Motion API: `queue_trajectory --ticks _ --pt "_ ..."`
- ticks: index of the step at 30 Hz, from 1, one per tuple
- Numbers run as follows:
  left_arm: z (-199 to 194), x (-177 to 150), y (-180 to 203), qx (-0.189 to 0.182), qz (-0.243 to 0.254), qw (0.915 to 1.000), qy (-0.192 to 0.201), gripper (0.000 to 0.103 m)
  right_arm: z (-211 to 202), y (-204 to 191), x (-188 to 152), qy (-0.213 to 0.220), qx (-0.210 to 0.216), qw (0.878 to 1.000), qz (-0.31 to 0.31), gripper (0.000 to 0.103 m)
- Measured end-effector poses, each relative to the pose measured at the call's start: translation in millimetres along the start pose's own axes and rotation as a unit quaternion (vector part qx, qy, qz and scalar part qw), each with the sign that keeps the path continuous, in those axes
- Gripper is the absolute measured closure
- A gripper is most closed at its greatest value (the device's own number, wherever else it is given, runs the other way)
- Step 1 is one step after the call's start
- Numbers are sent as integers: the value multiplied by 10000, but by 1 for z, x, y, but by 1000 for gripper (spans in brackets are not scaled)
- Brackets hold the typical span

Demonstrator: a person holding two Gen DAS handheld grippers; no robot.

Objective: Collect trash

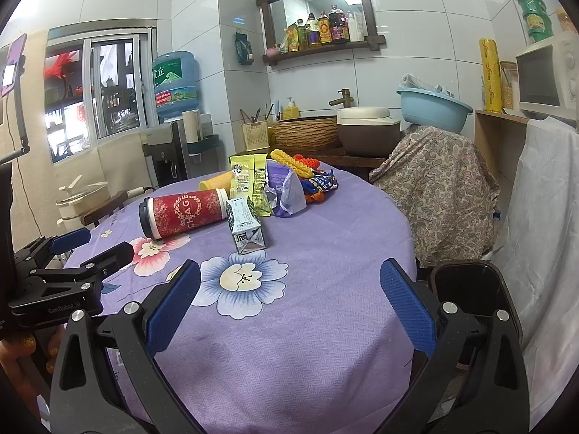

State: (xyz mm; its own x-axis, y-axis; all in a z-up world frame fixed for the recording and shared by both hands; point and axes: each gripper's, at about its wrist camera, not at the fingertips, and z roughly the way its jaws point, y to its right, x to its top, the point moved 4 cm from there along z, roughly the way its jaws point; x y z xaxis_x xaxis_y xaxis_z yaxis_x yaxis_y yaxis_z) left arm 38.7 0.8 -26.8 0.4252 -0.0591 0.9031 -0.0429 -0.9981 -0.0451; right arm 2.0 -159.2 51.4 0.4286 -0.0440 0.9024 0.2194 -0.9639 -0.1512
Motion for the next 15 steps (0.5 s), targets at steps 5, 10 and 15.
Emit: queue_trajectory --ticks 5,10,15 --pt "2 -1 0 5 49 10000 -8 5 0 0 0 5 -4 10000 -8 5" --pt "2 -1 0 2 75 10000 -30 5 1 0 -1 -8 2 10000 -3 5" --pt "7 -5 -1 -11 136 9999 -104 5 9 1 -3 -92 -6 9999 -56 5"
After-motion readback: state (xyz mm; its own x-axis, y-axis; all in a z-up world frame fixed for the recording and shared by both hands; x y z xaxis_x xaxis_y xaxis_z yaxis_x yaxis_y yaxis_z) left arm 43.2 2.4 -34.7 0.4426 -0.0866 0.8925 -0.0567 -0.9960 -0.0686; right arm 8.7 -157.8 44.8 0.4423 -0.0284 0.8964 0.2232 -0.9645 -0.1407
